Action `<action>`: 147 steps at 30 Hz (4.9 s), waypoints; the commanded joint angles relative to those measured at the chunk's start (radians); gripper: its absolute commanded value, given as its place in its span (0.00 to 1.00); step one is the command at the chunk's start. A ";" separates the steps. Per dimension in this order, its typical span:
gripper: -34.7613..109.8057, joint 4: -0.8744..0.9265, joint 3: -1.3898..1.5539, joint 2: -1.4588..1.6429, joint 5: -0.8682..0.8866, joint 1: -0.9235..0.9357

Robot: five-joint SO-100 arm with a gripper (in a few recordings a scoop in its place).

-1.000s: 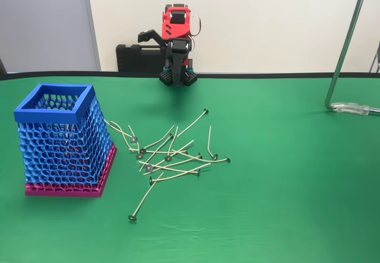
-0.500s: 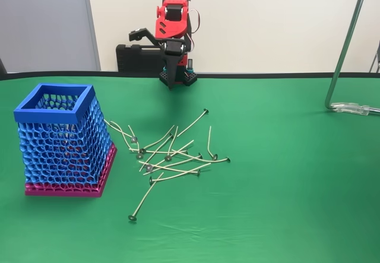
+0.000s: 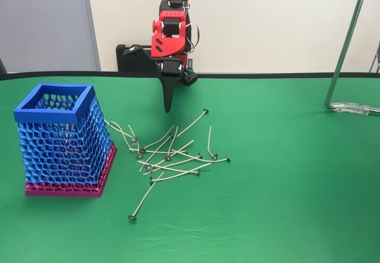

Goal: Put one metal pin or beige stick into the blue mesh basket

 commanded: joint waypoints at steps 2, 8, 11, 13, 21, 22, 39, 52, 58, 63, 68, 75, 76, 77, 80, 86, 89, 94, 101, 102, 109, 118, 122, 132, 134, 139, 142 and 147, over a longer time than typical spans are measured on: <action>0.24 0.025 -0.181 -0.095 0.000 0.009; 0.24 0.052 -0.310 -0.222 0.041 0.009; 0.24 0.086 -0.397 -0.291 0.057 0.006; 0.24 0.120 -0.466 -0.337 0.067 0.005; 0.24 0.192 -0.653 -0.462 0.063 0.005; 0.24 0.195 -0.670 -0.476 0.060 0.005; 0.25 0.325 -1.023 -0.701 0.064 0.018; 0.26 0.416 -1.258 -0.862 0.083 0.025; 0.28 0.419 -1.269 -0.893 0.098 0.026; 0.29 0.433 -1.261 -0.904 0.112 0.025; 0.33 0.433 -1.252 -0.908 0.133 0.023; 0.37 0.440 -1.235 -0.916 0.129 0.017; 0.37 0.440 -1.235 -0.917 0.127 0.017; 0.37 0.442 -1.230 -0.919 0.126 0.015; 0.37 0.442 -1.221 -0.922 0.115 0.011; 0.36 0.442 -1.210 -0.933 0.089 0.000; 0.37 0.442 -1.203 -0.934 0.084 -0.002; 0.37 0.442 -1.192 -0.936 0.083 -0.006; 0.36 0.442 -1.175 -0.936 0.072 -0.011; 0.36 0.442 -1.173 -0.936 0.069 -0.011; 0.37 0.466 -1.181 -0.939 0.051 -0.012; 0.36 0.477 -1.192 -0.948 0.041 -0.011; 0.36 0.477 -1.198 -0.951 0.035 -0.011; 0.34 0.474 -1.201 -0.954 0.015 -0.014; 0.33 0.474 -1.201 -0.954 0.012 -0.014; 0.32 0.474 -1.198 -0.953 0.005 -0.014; 0.31 0.471 -1.192 -0.948 0.003 -0.012; 0.30 0.466 -1.186 -0.945 -0.003 -0.009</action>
